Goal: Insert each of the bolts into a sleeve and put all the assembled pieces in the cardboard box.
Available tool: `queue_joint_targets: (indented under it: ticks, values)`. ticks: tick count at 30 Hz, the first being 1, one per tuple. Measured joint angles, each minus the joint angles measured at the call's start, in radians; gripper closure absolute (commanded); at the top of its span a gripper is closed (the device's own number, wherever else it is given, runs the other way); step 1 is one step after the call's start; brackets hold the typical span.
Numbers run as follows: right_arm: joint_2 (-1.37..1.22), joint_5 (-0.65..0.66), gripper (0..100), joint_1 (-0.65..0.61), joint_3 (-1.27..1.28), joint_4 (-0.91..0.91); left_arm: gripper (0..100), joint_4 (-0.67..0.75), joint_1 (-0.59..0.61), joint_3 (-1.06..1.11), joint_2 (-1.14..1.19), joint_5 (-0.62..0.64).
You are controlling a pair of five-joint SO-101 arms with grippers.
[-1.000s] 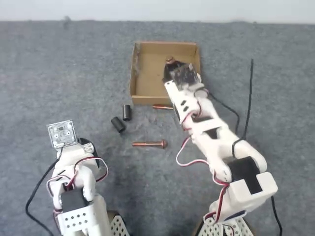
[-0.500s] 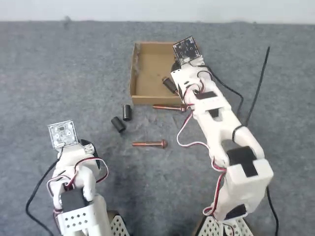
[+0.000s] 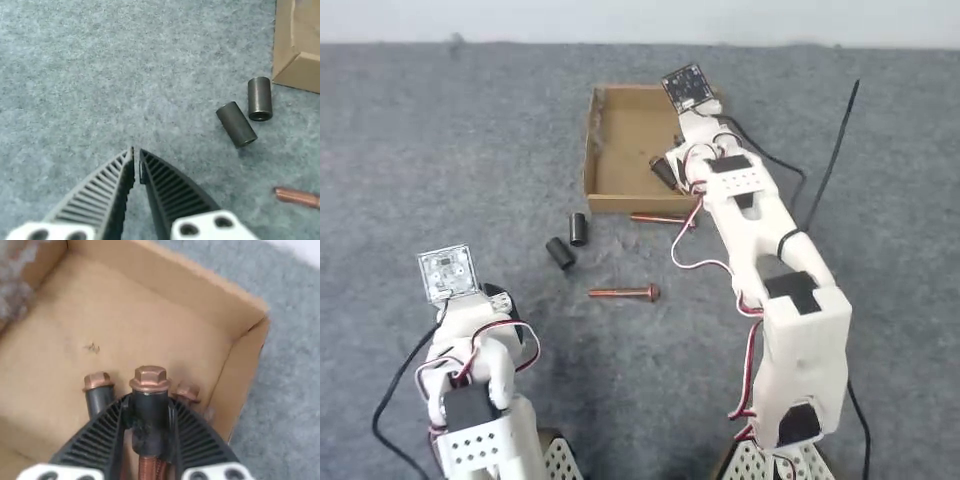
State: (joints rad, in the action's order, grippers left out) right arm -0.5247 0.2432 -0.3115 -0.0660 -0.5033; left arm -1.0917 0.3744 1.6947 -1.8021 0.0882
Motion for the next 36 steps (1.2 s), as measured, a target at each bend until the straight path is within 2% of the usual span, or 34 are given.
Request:
queue_joint_targets:
  ticks: [14,20,29,36]
  values:
    - [-0.181,0.0,98.7,0.0,-0.181,-0.038,98,0.0,0.0,0.0,0.0,0.0]
    - [-0.181,0.0,89.4,-0.006,-0.187,-0.038,98,0.0,0.0,0.0,0.0,0.0]
    - [-0.181,0.0,99.1,-0.008,-0.201,-0.038,98,0.0,0.0,0.0,0.0,0.0]
    - [-0.106,-0.005,99.2,-0.012,-0.201,-0.146,98,0.0,0.0,0.0,0.0,0.0]
